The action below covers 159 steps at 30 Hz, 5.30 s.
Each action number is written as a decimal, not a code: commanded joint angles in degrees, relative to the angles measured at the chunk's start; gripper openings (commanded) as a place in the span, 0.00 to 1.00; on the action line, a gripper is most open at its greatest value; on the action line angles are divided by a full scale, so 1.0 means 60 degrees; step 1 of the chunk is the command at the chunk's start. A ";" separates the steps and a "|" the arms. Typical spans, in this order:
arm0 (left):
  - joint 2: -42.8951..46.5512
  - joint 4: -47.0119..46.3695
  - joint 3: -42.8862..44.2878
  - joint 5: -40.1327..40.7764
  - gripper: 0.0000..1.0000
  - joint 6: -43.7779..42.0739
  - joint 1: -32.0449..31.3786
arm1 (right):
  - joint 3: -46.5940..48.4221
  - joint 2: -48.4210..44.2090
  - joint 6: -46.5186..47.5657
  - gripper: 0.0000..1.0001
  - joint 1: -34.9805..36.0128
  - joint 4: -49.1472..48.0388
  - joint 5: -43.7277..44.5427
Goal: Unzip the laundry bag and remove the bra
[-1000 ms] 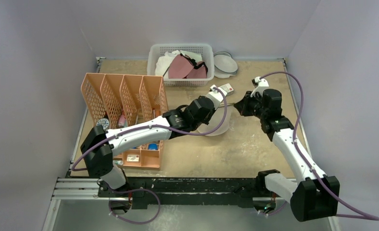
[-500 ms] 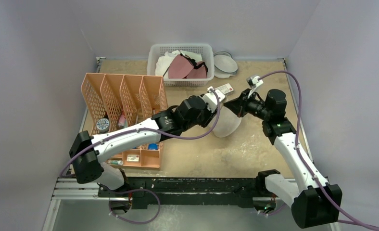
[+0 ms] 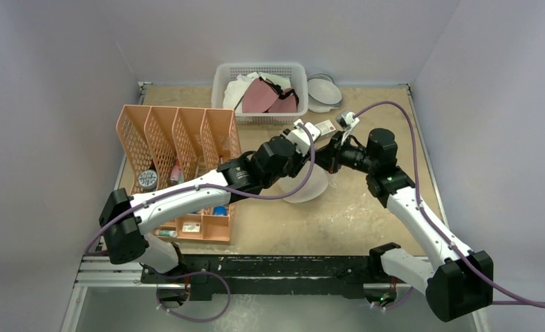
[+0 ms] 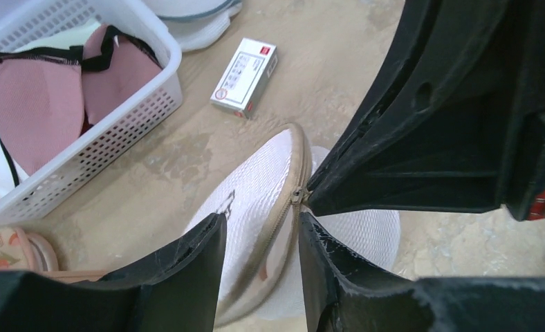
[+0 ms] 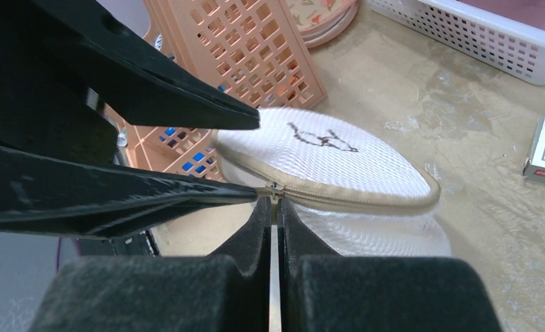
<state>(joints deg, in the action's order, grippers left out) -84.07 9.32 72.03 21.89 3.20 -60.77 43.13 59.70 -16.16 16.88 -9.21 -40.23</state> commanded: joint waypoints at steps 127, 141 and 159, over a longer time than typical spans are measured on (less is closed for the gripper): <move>0.0819 -0.0188 -0.0303 0.3804 0.00 -0.2918 -0.1443 | 0.0811 0.0506 0.1231 0.02 -0.0593 0.0815 0.0536; 0.2378 -0.0850 -0.1357 0.1133 0.00 -0.3388 -0.1443 | 0.1076 0.1622 0.1869 0.10 -0.0610 0.0117 -0.0609; 0.1719 -0.1045 -0.0666 0.2684 0.00 -0.1992 -0.1306 | 0.1973 0.1429 0.0683 0.49 -0.0599 0.2799 0.2435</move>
<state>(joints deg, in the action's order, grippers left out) -70.96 6.63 63.20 29.08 -13.52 -69.19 49.93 72.36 -7.62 13.45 -2.50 -39.68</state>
